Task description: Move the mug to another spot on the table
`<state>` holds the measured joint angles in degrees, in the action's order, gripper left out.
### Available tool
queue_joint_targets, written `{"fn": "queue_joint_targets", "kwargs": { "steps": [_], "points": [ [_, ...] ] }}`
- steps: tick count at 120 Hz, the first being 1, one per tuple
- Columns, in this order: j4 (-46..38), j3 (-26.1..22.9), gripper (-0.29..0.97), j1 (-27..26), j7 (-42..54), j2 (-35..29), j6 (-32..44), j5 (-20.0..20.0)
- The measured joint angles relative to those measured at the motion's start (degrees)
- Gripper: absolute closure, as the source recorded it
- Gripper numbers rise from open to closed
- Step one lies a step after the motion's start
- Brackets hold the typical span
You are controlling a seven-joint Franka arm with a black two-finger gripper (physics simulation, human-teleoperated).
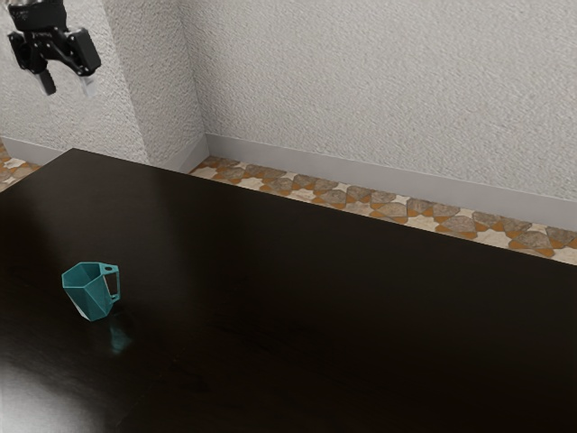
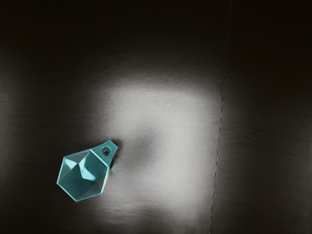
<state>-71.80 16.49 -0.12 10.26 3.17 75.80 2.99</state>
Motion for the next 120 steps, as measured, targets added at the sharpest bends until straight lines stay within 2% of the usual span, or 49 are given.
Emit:
{"fn": "queue_joint_targets", "kwargs": {
  "steps": [16,27,40,49,56,63,71,82,94,100,111,120],
  "points": [
    [-0.8,-0.1,0.02,-7.5,-0.4,3.3,2.9,0.4],
    [-2.0,-0.2,0.02,-12.2,-0.6,4.6,4.2,-1.3],
    [-6.7,-2.3,0.02,-14.0,-0.7,4.3,6.8,-2.8],
    [-9.5,-5.6,0.02,-13.3,0.3,4.6,9.5,-3.9],
    [-10.6,-9.0,0.02,-10.8,2.1,6.4,11.8,-4.9],
    [-10.6,-13.3,0.02,-7.7,4.6,8.9,13.6,-6.6],
    [-9.1,-15.9,0.02,-6.1,7.8,11.8,15.2,-8.5],
    [-5.4,-17.0,0.02,-4.4,11.9,16.0,16.8,-10.9],
    [-3.8,-17.2,0.02,0.4,16.0,18.9,18.0,-12.8],
    [-5.6,-17.2,0.02,2.7,18.0,19.0,19.6,-13.6],
    [-14.9,-17.0,0.03,5.0,22.4,14.2,24.1,-14.6],
    [-18.4,-16.9,0.03,6.6,26.1,12.9,27.1,-15.0]
  ]
}}
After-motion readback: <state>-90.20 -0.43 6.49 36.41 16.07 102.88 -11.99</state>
